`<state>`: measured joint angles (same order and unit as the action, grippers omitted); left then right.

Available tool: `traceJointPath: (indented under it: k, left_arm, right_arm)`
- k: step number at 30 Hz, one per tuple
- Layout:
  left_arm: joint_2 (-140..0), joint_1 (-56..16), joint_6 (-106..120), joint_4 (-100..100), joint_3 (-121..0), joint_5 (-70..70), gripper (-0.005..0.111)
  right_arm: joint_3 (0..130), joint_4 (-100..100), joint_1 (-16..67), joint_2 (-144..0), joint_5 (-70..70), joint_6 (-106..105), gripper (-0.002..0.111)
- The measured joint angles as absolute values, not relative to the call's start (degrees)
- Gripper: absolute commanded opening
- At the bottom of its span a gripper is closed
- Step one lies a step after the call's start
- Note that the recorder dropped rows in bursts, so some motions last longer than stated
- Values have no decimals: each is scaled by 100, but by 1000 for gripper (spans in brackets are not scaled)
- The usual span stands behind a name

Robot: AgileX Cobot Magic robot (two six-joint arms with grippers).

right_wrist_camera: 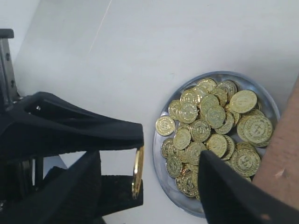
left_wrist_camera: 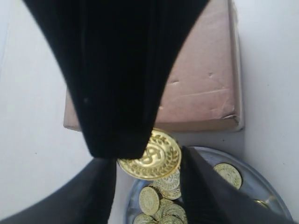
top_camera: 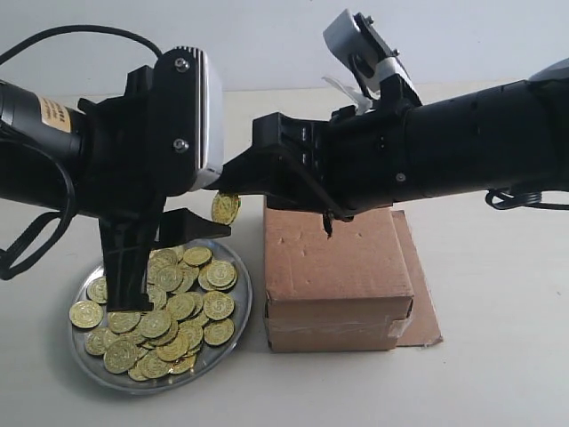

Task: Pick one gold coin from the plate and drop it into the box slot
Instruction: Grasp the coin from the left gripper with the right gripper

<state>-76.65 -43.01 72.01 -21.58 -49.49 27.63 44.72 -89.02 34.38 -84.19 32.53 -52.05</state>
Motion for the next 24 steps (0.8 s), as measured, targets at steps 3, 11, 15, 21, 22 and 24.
traceJointPath:
  k: [3,11,15,21,22,24]
  left_arm:
    - [-7665,-4301,7201,-2158,-4949,2563,22]
    - [-7665,-4301,7201,-2320,-4949,2483,22]
    - [-7665,-4448,7201,-2368,-4949,2367,22]
    - [-7665,-4559,7279,-2368,-4949,2216,22]
    - [-7665,-4569,7291,-2368,-4949,2200,22]
    - [-7665,-4569,7299,-2368,-4949,2197,22]
  right_arm:
    - [4485,-8926,3438,-8448,3279,-5193,55]
    - [4485,-8978,3448,-8485,3182,-5193,55]
    - [4485,-8982,3448,-8485,3133,-5193,52]
    - [4485,-8982,3461,-8485,3133,-5193,46]
    - [4485,-8982,3461,-8485,3133,-5193,45]
    - [4485,-8982,3461,-8485,3133,-5193,37]
